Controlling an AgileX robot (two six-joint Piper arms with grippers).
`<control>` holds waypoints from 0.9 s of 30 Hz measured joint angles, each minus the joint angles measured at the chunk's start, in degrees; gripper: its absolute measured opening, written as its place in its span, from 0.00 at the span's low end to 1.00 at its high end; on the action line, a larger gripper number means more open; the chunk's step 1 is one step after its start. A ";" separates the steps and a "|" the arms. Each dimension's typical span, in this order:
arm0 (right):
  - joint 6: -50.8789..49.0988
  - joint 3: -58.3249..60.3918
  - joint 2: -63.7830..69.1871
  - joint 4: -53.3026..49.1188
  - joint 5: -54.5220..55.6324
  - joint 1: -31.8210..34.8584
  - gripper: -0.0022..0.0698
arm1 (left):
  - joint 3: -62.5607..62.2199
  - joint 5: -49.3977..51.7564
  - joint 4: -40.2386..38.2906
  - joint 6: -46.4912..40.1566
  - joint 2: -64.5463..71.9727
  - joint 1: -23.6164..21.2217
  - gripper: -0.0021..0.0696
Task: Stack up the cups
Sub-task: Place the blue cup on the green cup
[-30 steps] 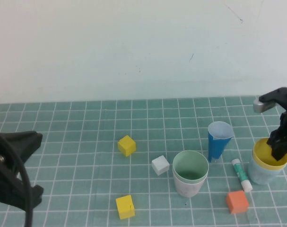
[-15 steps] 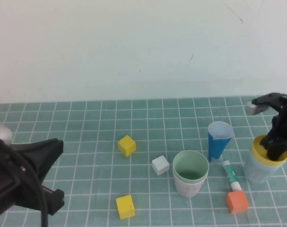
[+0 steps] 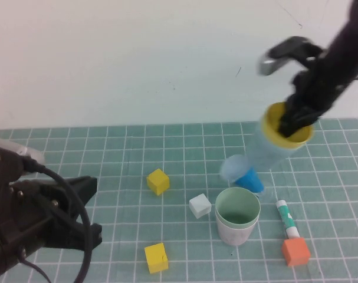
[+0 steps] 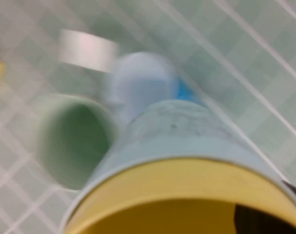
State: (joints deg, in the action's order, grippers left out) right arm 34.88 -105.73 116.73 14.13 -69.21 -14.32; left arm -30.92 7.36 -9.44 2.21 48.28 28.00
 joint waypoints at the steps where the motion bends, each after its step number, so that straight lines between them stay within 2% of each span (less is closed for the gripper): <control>1: 0.49 -0.10 -0.14 -0.02 -0.14 -1.84 0.07 | 0.00 -0.88 0.00 0.00 0.00 0.00 0.03; 3: 0.83 -0.08 -0.10 -1.12 -0.60 -6.20 0.07 | 0.00 -2.24 0.00 0.00 0.00 0.00 0.03; 7: 0.83 -0.08 0.93 -5.29 -0.84 -10.89 0.07 | 0.00 -2.62 0.00 0.00 0.00 0.00 0.03; 17: 1.14 -0.08 1.52 -4.63 -0.20 -11.13 0.07 | 0.00 -1.43 0.72 0.00 0.00 0.00 0.03; 27: 1.77 -0.08 7.83 -4.34 -0.71 -11.13 0.07 | 0.00 -1.43 1.06 -0.20 0.13 0.00 0.03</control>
State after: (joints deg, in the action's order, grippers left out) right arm 36.65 -105.81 124.56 9.79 -69.92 -25.45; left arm -30.92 5.93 -8.38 2.01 48.42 28.00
